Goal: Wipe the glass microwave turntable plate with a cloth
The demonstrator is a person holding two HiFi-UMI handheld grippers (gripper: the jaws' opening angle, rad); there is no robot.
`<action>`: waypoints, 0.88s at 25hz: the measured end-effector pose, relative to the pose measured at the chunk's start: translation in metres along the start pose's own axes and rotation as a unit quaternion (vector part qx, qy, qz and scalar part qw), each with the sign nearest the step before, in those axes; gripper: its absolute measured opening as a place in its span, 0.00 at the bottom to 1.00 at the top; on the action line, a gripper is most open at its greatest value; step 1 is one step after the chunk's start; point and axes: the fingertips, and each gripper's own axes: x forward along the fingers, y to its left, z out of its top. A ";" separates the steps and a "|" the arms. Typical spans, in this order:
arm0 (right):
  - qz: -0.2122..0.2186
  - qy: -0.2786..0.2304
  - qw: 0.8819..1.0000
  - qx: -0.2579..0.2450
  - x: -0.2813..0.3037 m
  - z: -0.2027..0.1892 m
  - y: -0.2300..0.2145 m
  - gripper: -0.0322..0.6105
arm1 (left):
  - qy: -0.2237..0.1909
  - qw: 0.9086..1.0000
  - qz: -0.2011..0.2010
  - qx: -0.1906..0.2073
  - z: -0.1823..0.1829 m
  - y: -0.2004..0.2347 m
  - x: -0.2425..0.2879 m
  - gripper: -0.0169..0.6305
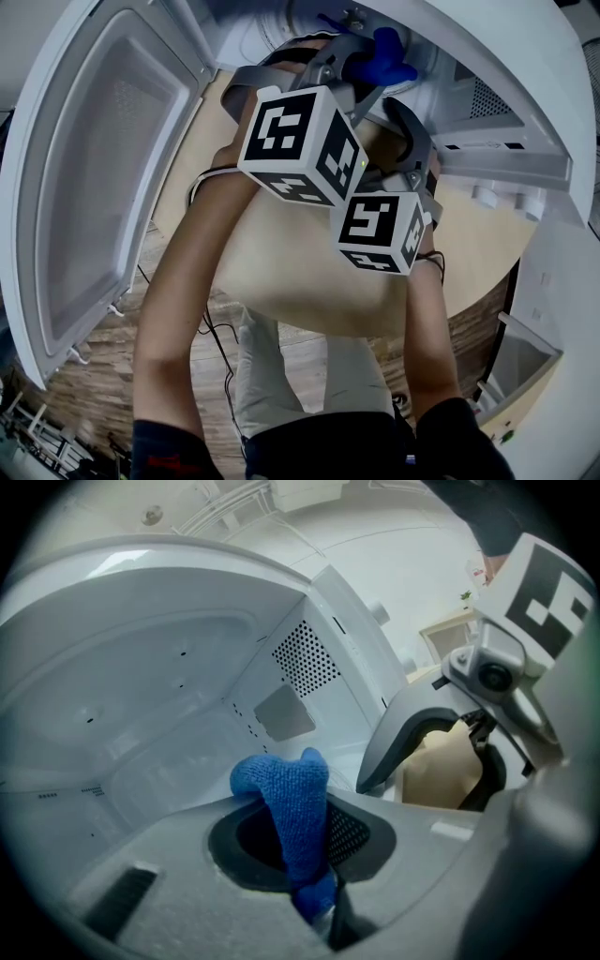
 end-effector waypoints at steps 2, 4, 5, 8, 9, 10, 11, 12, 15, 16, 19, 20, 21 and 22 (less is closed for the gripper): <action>0.000 0.000 1.000 -0.001 0.000 0.000 0.000 0.47 | 0.004 1.000 0.006 0.002 -0.003 0.003 -0.002 0.11; 0.000 0.001 1.000 -0.001 0.000 0.000 0.001 0.47 | 0.010 1.000 0.015 0.000 -0.008 0.007 -0.005 0.11; 0.000 0.001 1.000 0.000 0.000 0.000 0.001 0.47 | 0.013 1.000 0.019 -0.002 -0.011 0.010 -0.006 0.11; 0.000 0.000 1.000 0.000 0.000 0.000 0.000 0.47 | 0.023 0.999 0.035 -0.007 -0.020 0.020 -0.010 0.11; 0.000 0.000 1.000 0.000 0.000 0.000 0.000 0.47 | 0.025 0.999 0.039 -0.010 -0.022 0.022 -0.011 0.11; 0.000 0.000 1.000 0.000 0.000 0.000 0.000 0.47 | 0.025 0.999 0.043 -0.014 -0.024 0.025 -0.013 0.11; 0.000 0.000 1.000 0.000 0.000 0.000 0.000 0.47 | 0.024 0.999 0.046 -0.018 -0.026 0.026 -0.014 0.11; 0.000 0.000 1.000 0.000 0.000 0.000 0.000 0.47 | 0.023 0.998 0.048 -0.021 -0.027 0.028 -0.015 0.11; 0.001 0.001 1.000 0.000 0.000 0.000 0.000 0.47 | 0.025 0.998 0.056 -0.025 -0.032 0.032 -0.018 0.11; 0.001 0.001 1.000 0.000 0.000 0.000 0.000 0.47 | 0.026 0.998 0.058 -0.026 -0.033 0.034 -0.018 0.11; 0.000 0.000 1.000 0.000 0.000 0.000 0.000 0.47 | 0.031 0.997 0.067 -0.028 -0.037 0.039 -0.021 0.11; 0.000 0.000 1.000 0.000 0.000 0.000 0.000 0.47 | 0.034 0.997 0.071 -0.029 -0.039 0.040 -0.022 0.11; 0.001 0.000 1.000 0.000 0.000 0.000 0.000 0.47 | 0.037 0.996 0.074 -0.030 -0.040 0.042 -0.022 0.11; 0.001 0.000 1.000 0.000 0.000 0.000 0.000 0.47 | 0.041 0.996 0.078 -0.031 -0.042 0.043 -0.023 0.11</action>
